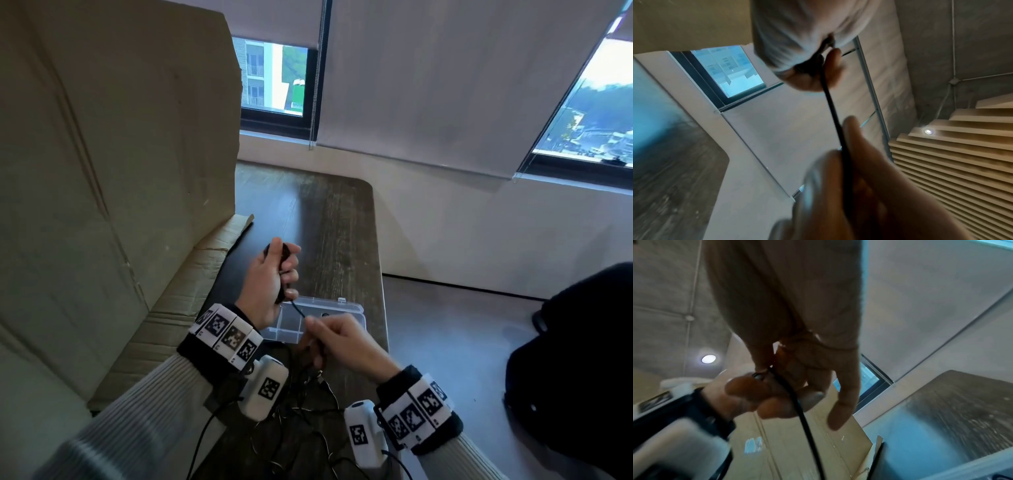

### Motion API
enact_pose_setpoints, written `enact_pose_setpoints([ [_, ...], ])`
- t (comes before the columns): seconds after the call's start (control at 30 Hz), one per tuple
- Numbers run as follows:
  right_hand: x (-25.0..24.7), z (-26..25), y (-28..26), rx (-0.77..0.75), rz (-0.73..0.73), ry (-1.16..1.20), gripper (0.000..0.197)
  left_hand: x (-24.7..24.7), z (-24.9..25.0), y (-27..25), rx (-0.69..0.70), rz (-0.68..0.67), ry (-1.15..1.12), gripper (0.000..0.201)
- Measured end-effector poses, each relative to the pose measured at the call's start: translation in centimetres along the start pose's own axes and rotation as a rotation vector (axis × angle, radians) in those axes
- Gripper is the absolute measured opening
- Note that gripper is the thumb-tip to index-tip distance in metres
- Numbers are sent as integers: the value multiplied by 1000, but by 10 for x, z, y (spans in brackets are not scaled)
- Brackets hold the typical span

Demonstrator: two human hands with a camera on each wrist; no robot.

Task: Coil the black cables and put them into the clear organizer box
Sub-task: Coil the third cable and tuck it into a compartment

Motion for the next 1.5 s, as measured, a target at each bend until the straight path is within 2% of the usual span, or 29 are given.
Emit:
enact_pose_setpoints([
  [0.07, 12, -1, -5, -5, -86, -112, 33, -10, 10, 8, 107, 48, 136, 36],
  [0.13, 12, -5, -9, -20, -89, -132, 26, -13, 20, 12, 268, 28, 427, 37],
  [0.2, 4, -18, -12, -86, -52, -194, 20, -5, 19, 9, 433, -65, 882, 44],
  [0.27, -10, -39, -18, -191, 4, -284, 19, 2, 3, 4, 457, -190, 1173, 60],
  [0.33, -31, -54, -20, -258, 127, -313, 20, 1, -11, 1, 355, -275, 1159, 76],
  [0.4, -54, -55, -19, -265, 276, -253, 20, 8, -23, -3, 221, -399, 1065, 81],
  [0.5, -72, -42, -15, -222, 409, -133, 21, 24, -36, -16, 133, -583, 1103, 62],
  [0.6, -81, -31, -13, -181, 459, 47, 11, 29, -36, -20, 133, -647, 1135, 38],
  [0.67, -87, -24, -13, -146, 498, 129, 15, 26, -33, -18, 98, -622, 980, 35],
  [0.77, -94, -6, -12, -58, 522, 287, 26, 17, -19, -15, 84, -473, 689, 38],
  [0.9, -85, 11, -12, -9, 443, 432, 13, 8, -12, -8, 32, -257, 379, 36],
  [1.07, -46, 25, -5, 42, 363, 286, 16, 10, -5, -4, 70, -195, 169, 44],
  [1.2, 1, 28, -1, 58, 149, 133, 26, 6, -8, -4, 67, -147, 139, 39],
  [1.27, 17, 20, -3, 27, 19, 63, 29, -1, -7, 0, 101, -94, 193, 38],
  [1.33, 24, 10, -6, -2, -74, -13, 25, -8, -4, 5, 144, -83, 347, 39],
  [1.43, 12, -10, -9, -84, -47, -118, 19, -7, -2, 3, 344, -236, 836, 44],
  [1.5, -5, -25, -11, -166, 29, -220, 17, -4, -15, -2, 397, -375, 1098, 57],
])
Point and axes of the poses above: each hand's wrist, its own y-axis towards the middle knuckle, its own x-axis out of the palm, z = x × y, the point moved 9 cm from there along y, towards the middle knuckle, and after that the axes turned 9 degrees about -y, right-handed, at the moved point
